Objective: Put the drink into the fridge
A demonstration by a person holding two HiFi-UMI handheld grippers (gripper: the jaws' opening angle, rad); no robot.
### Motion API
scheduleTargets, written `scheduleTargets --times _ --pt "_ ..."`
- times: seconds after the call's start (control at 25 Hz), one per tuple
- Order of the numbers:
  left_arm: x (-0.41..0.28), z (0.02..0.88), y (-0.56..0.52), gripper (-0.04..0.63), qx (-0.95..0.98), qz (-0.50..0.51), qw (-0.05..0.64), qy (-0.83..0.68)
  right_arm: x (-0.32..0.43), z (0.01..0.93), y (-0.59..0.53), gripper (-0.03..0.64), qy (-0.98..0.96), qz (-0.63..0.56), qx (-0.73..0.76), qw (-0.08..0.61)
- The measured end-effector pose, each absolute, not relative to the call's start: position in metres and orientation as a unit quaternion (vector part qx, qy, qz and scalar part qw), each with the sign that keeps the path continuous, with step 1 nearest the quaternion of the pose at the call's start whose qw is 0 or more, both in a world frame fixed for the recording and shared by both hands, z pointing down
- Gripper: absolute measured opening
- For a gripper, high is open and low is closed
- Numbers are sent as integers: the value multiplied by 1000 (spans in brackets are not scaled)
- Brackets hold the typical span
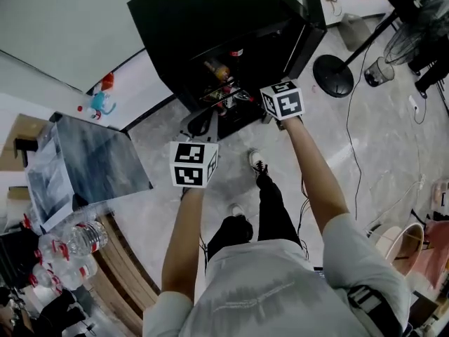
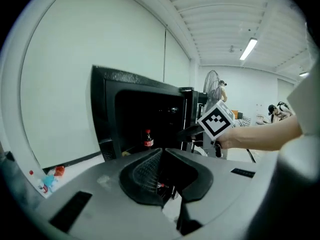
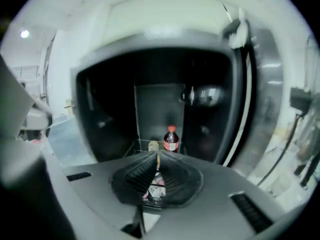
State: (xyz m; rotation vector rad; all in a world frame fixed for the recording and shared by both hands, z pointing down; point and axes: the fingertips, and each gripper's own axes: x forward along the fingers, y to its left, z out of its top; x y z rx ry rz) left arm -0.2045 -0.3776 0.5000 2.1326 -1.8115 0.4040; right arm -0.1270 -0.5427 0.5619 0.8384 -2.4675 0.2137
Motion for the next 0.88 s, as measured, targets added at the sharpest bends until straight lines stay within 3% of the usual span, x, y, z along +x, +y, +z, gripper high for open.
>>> scheduleTargets --times 0.08,0.88 --pt "-208 482 -366 17 746 141 148 -634 -116 539 -523 2 -912 63 314 255" --pt "-182 352 -266 17 780 150 22 -607 -19 359 -341 0 -907 -124 330 229"
